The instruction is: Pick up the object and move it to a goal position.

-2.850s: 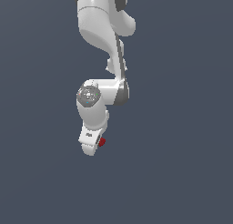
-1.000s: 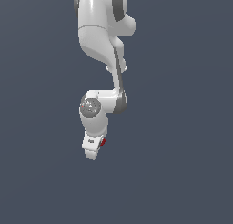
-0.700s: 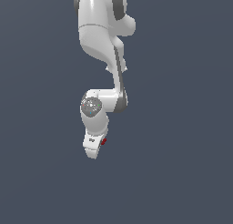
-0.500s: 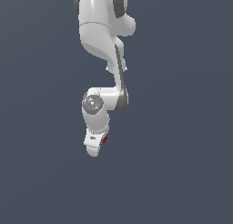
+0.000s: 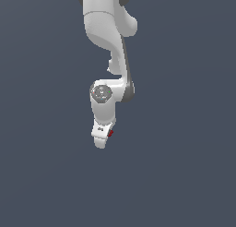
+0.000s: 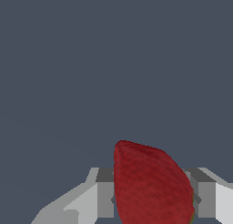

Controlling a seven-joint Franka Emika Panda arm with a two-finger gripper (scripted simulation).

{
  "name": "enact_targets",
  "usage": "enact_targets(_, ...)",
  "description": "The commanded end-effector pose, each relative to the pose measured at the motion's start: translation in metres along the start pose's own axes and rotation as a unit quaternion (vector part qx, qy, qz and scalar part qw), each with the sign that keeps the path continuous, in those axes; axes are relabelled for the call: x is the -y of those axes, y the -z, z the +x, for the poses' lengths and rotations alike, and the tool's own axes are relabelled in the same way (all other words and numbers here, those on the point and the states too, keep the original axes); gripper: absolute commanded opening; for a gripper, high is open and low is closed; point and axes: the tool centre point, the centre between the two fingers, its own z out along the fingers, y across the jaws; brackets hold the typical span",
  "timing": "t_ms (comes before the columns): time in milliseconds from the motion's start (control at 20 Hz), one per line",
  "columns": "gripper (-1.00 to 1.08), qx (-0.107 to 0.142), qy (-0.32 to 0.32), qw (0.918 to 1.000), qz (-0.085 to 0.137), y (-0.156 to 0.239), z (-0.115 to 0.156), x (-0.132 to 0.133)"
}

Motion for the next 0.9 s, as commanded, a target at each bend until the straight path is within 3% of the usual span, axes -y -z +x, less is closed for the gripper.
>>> enact_targets(0,-1.0,0.0,0.0,1.0,0.0,0.007,0.005,0.015)
enact_targets(450,-1.0,0.0,0.0,1.0,-0.001,0.027,0.021,0.066)
enact_targets(850,-1.0,0.0,0.0,1.0,-0.001,0.038,0.03,0.09)
